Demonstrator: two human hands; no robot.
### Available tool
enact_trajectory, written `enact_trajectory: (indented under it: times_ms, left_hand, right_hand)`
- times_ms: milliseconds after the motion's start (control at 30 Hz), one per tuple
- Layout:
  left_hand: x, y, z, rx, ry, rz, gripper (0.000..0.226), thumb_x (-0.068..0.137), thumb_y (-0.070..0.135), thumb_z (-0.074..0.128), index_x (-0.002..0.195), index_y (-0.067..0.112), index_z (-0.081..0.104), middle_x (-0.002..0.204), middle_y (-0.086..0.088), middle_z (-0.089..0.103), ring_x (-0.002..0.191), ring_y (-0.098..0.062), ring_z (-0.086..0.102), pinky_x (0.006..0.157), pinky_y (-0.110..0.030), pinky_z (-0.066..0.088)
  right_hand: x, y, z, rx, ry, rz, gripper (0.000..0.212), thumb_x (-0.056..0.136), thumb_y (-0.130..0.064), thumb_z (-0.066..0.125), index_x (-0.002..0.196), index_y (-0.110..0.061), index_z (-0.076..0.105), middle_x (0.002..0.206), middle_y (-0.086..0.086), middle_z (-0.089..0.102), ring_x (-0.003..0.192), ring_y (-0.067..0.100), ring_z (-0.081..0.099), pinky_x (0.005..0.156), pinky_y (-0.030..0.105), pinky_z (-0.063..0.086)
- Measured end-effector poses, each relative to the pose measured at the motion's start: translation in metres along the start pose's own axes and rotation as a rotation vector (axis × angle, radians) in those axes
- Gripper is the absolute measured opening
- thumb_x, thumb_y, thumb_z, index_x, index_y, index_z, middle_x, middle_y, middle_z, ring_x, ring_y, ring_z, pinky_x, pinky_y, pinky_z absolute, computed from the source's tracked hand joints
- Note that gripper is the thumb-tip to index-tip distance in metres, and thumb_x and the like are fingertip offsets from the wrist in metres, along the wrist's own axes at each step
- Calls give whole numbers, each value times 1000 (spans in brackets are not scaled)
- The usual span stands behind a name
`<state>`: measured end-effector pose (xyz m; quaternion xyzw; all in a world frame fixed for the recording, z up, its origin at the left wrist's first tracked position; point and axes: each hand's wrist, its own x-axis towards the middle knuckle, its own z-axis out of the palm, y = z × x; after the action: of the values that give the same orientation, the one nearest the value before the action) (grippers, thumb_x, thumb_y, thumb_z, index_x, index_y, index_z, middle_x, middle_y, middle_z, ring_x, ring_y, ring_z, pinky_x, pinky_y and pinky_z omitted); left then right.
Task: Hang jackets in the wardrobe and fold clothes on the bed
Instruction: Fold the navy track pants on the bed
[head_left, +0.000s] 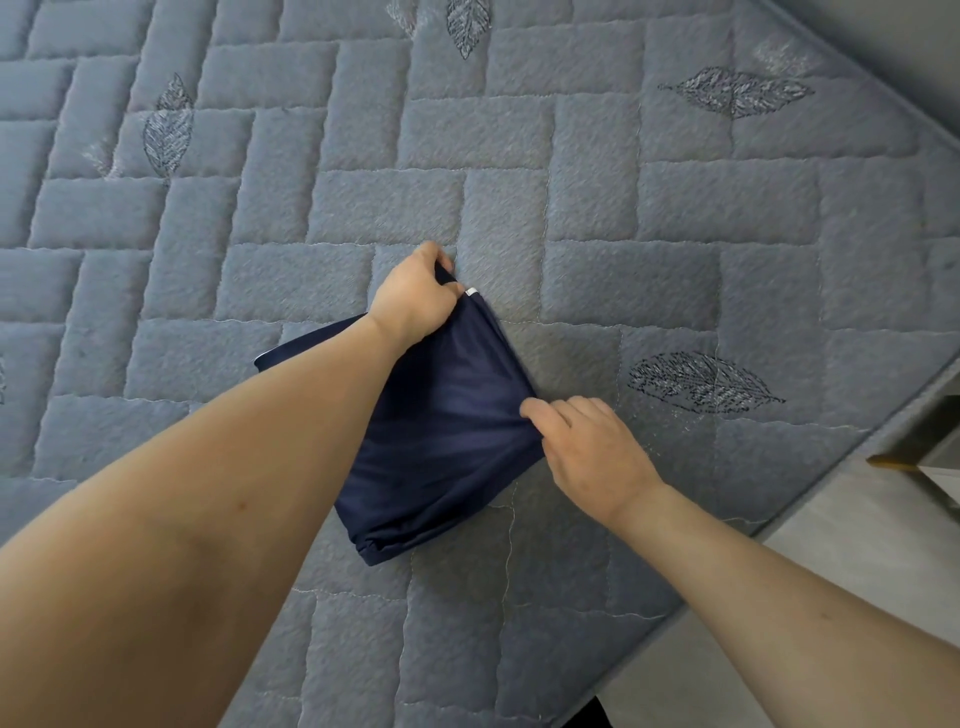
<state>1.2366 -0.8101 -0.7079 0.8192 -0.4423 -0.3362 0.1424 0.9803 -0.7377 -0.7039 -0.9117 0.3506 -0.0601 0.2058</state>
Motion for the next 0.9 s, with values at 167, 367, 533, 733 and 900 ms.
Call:
enact_trajectory:
  times_ms: [167, 367, 533, 733, 900]
  left_hand:
    - [-20, -13, -19, 43, -77, -100, 26, 86, 39, 55, 102, 21, 46, 88, 8, 56, 79, -11, 53, 65, -33, 38]
    - [-31, -37, -25, 106, -123, -2, 13, 94, 30, 55, 94, 19, 49, 97, -1, 59, 94, -25, 57, 78, -38, 45]
    - [-34, -34, -22, 190, -173, 22, 43, 90, 65, 46, 120, 33, 46, 116, 4, 47, 118, -27, 44, 105, -51, 36]
    - [-54, -85, -54, 487, -248, -60, 79, 61, 95, 41, 103, 29, 48, 112, 6, 57, 102, -23, 57, 85, -43, 46]
    - [-63, -113, -62, 472, -235, -76, 54, 77, 83, 44, 83, 30, 44, 91, 7, 55, 82, -19, 52, 73, -36, 41]
  right_hand:
    - [-3, -4, 3, 142, 61, 30, 27, 74, 9, 68, 96, -7, 69, 85, 4, 65, 80, 26, 61, 76, 37, 51]
    - [-12, -2, 16, 329, -119, 551, 21, 87, -1, 52, 104, -10, 61, 112, 3, 58, 102, 25, 54, 84, 36, 45]
    - [23, -25, 20, 661, -15, 742, 53, 86, -25, 65, 133, -11, 45, 133, 7, 47, 123, 25, 46, 100, 31, 37]
    - [58, -58, 27, 95, -53, 647, 84, 82, -27, 66, 151, -12, 21, 147, 16, 25, 130, 37, 32, 107, 47, 27]
    - [28, -125, 46, -41, -36, -167, 39, 75, -36, 65, 107, -14, 58, 102, 8, 52, 90, 31, 50, 81, 43, 38]
